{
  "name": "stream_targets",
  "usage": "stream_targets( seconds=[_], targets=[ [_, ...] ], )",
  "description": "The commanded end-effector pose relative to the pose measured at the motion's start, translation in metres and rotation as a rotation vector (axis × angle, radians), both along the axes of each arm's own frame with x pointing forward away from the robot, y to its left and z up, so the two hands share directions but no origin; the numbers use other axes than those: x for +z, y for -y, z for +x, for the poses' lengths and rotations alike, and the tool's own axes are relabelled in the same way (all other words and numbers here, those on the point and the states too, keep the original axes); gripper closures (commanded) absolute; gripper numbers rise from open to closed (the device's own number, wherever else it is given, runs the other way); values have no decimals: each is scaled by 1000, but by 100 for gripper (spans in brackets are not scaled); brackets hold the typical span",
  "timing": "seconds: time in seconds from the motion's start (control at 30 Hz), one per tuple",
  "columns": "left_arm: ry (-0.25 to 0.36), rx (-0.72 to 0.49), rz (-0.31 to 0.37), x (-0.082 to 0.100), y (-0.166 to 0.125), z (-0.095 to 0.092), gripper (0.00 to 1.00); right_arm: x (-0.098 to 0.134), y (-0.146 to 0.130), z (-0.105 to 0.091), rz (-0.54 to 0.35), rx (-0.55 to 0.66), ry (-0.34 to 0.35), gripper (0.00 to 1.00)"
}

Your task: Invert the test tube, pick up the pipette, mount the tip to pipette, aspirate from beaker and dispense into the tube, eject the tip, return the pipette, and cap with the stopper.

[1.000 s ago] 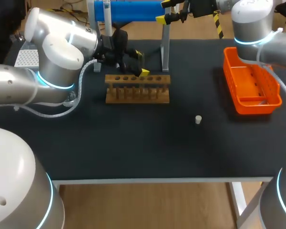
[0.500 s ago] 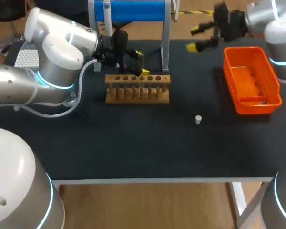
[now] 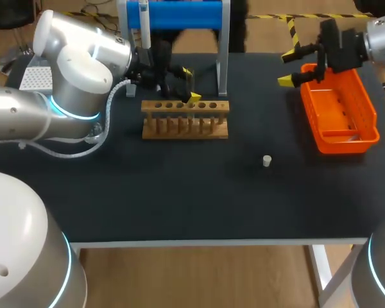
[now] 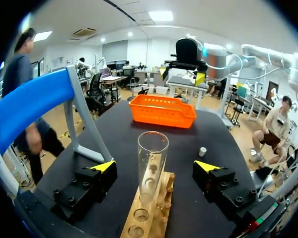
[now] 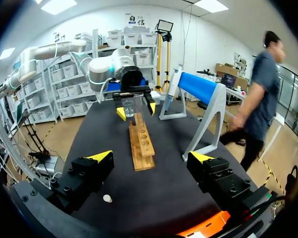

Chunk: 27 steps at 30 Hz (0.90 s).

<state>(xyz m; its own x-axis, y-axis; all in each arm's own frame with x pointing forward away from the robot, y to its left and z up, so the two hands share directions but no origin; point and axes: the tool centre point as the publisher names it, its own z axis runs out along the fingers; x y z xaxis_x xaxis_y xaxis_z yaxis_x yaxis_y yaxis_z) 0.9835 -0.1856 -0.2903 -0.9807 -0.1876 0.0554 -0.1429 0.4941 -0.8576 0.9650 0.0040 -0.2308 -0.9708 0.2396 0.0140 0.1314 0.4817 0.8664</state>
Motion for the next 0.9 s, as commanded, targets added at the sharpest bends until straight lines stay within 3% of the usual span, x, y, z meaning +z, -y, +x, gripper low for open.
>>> stream_targets(
  seconds=[0.03, 0.2, 0.27, 0.5, 0.63, 0.7, 0.9],
  targets=[
    [-1, -1, 1, 0, 0, 0, 0, 1, 1, 0, -3, 3, -3, 0],
    [-1, -1, 1, 0, 0, 0, 0, 0, 5, -6, 3, 5, -10, 0],
    [-1, -1, 1, 0, 0, 0, 0, -10, 17, -26, -52, -11, -5, 0],
    [-1, -1, 1, 0, 0, 0, 0, -40, 66, -97, -88, -28, -37, 0],
    [-1, -1, 1, 0, 0, 0, 0, -51, 82, -121, -86, -86, -37, 0],
    [-1, -1, 1, 0, 0, 0, 0, -54, 87, -133, -90, -114, -4, 0],
    [-1, -1, 1, 0, 0, 0, 0, -73, 82, -160, -75, -141, -14, 0]
  ],
)
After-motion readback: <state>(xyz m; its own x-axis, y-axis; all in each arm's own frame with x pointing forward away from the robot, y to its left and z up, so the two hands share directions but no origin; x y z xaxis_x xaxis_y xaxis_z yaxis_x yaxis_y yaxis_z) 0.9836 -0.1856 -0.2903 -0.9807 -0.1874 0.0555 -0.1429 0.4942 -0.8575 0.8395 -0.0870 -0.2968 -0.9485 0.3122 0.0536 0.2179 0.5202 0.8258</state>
